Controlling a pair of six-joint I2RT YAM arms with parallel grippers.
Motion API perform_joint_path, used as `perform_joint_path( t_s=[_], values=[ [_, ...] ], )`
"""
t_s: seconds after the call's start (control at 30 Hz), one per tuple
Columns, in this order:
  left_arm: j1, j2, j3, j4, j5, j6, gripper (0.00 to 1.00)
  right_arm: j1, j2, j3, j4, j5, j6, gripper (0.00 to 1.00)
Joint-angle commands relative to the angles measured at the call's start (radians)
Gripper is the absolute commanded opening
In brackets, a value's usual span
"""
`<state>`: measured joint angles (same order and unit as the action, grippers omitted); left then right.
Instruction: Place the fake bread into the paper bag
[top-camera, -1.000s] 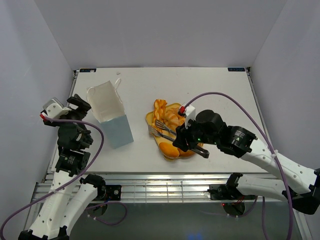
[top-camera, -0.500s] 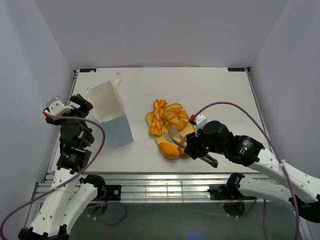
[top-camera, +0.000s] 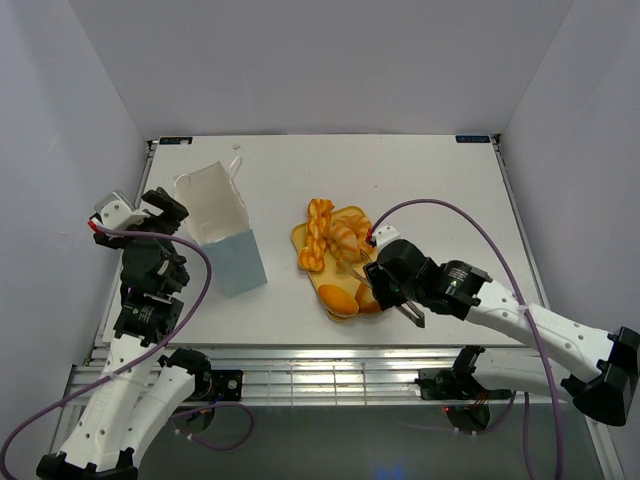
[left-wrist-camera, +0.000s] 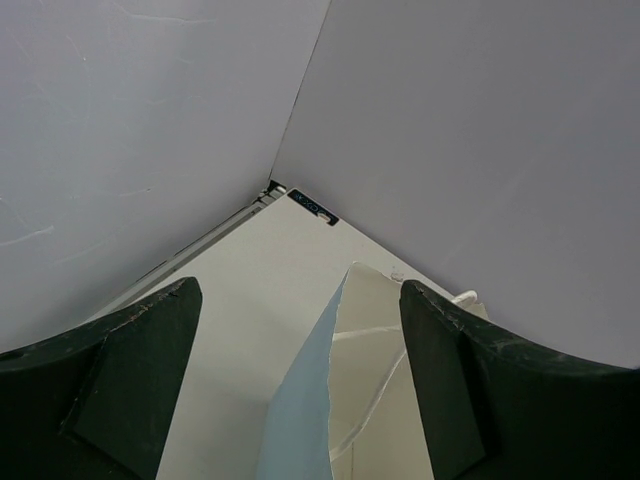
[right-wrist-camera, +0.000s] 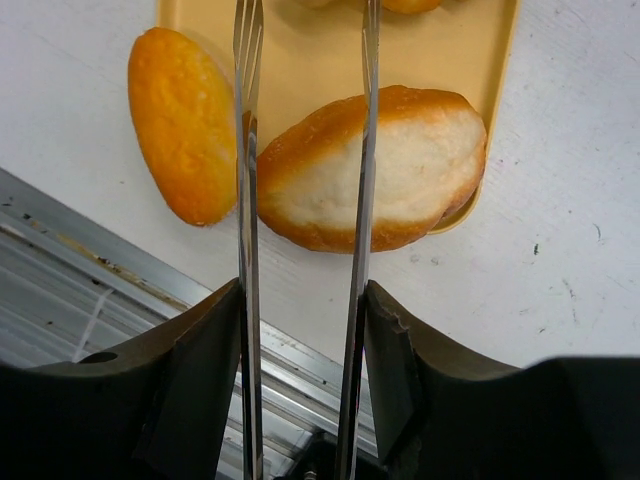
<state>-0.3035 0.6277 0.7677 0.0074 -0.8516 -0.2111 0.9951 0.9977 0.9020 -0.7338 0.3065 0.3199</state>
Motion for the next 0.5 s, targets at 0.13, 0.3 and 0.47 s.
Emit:
perform_joint_path(
  t_s=[0.13,0.3,0.47],
  values=[
    [-0.008,0.001,0.025,-0.032,0.023,-0.008,0.91,-0.045,0.076,0.074,0.111,0.072,-0.071,0.56],
    [-0.009,-0.003,0.027,-0.034,0.026,-0.010,0.90,-0.114,0.114,0.092,0.154,0.019,-0.107,0.56],
    [-0.011,-0.008,0.027,-0.035,0.029,-0.011,0.91,-0.173,0.145,0.101,0.207,-0.052,-0.137,0.56]
  ],
)
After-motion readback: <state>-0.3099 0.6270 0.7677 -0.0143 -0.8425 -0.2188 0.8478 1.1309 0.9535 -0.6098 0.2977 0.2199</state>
